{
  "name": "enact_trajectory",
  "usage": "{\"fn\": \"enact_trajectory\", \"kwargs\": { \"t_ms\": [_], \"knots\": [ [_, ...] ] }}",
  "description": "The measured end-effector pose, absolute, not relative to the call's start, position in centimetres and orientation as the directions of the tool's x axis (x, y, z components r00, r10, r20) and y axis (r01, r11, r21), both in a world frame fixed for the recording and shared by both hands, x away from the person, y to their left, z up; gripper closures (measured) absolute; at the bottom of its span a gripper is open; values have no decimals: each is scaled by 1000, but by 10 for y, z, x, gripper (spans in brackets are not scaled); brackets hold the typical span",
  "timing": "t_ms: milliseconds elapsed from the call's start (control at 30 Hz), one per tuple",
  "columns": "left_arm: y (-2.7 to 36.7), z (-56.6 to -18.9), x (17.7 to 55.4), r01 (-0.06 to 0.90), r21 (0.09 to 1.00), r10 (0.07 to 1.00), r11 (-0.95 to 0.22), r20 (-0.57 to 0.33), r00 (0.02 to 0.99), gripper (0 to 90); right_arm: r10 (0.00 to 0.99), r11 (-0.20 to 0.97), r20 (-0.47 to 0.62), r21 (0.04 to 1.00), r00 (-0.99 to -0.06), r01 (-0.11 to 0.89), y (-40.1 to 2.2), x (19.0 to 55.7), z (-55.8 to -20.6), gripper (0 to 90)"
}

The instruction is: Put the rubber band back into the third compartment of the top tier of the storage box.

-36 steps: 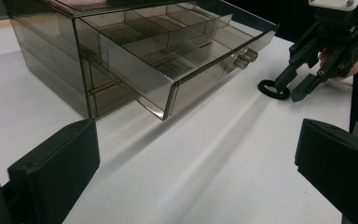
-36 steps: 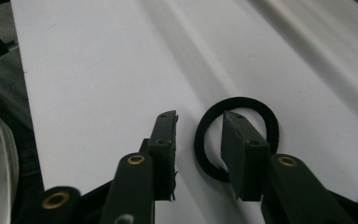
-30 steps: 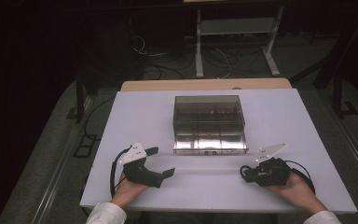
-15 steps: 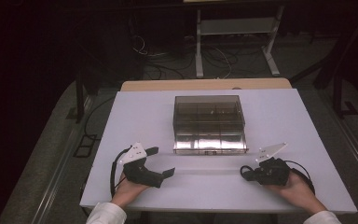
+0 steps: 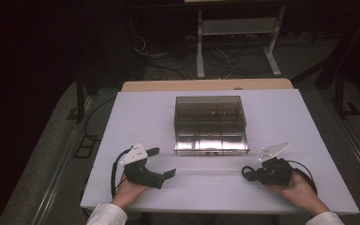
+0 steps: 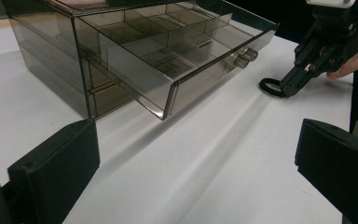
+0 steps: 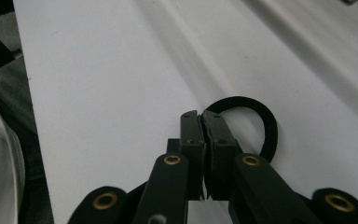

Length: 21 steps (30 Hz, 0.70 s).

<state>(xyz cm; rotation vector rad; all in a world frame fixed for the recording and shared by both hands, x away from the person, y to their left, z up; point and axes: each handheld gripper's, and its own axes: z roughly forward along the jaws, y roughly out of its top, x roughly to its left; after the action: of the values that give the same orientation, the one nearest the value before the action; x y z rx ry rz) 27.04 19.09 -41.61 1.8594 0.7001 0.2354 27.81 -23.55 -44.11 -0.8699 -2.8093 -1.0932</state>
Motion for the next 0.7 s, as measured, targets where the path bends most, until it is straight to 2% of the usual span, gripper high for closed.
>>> {"fn": "enact_trajectory", "kwargs": {
  "t_ms": [700],
  "knots": [
    [191,-416,271,353,903,568,-244,-162,807,0,488,597,153,660,-859,457,-243,276,-410,862]
  ]
}}
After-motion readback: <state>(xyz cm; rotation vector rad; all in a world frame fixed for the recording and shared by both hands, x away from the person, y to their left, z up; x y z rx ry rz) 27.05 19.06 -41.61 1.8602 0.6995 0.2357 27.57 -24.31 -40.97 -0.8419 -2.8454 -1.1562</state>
